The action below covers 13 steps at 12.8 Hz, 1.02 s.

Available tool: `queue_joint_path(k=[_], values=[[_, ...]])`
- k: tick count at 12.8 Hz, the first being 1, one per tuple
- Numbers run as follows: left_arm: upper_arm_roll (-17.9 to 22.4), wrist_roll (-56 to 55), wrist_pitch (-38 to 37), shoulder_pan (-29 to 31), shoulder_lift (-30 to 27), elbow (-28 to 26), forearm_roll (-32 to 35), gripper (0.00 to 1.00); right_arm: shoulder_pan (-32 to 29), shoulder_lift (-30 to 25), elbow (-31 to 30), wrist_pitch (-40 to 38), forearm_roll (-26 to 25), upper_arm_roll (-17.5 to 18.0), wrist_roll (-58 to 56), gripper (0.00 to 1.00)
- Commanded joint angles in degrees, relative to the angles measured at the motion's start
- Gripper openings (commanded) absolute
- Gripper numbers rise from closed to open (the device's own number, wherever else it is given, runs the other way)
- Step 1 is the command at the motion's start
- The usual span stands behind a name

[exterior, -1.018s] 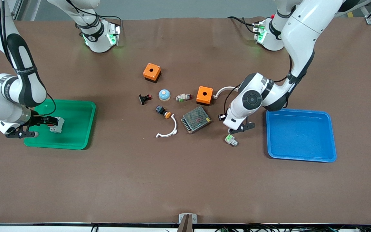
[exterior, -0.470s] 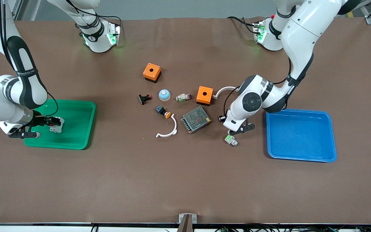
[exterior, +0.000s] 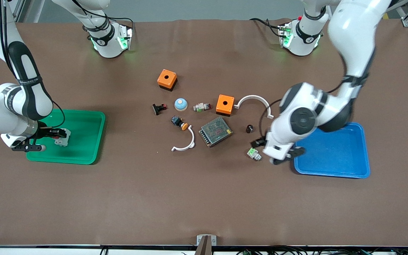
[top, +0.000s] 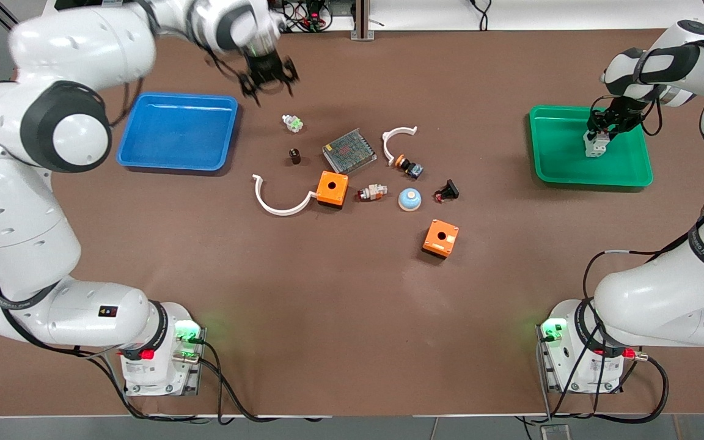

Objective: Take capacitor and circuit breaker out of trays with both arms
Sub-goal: 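Release the capacitor and raise the left gripper while the right gripper grips the breaker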

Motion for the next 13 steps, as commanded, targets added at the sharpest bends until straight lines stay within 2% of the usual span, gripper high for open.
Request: queue_joint_path(k=[1,2,4,6,8,10,13], values=[[-0.14,-0.27,-3.60,2.11,-0.93,3.49,11.84,1.00,-1.04,-0.01,0.06,-0.69,1.28,0.42,-1.36,0.46],[-0.23,-0.27,-3.78,3.59,-1.82,3.58,14.76,1.00,-1.21,-0.01,0.06,-0.96,1.28,0.42,-1.36,0.39],[-0.41,0.61,-3.78,6.32,-3.49,4.19,15.14,1.00,-1.39,-0.09,0.14,-1.92,1.28,0.42,-1.27,0.24],[-0.50,9.01,-4.83,8.17,-4.98,6.82,14.44,1.00,-1.30,-0.09,0.14,-2.01,1.28,0.42,-1.27,0.15],[-0.50,14.13,-9.29,9.32,-7.96,8.32,14.09,1.00,-0.96,-0.79,0.14,-2.71,1.28,0.42,-0.75,0.13],[-0.50,14.67,-13.95,10.54,-9.99,8.50,10.68,1.00,0.10,-2.28,1.19,-4.11,1.36,0.59,0.56,0.10],[-0.76,15.63,-14.59,14.15,-13.24,8.76,3.21,1.00,4.74,-3.25,9.60,-15.59,1.36,0.59,7.49,0.10]])
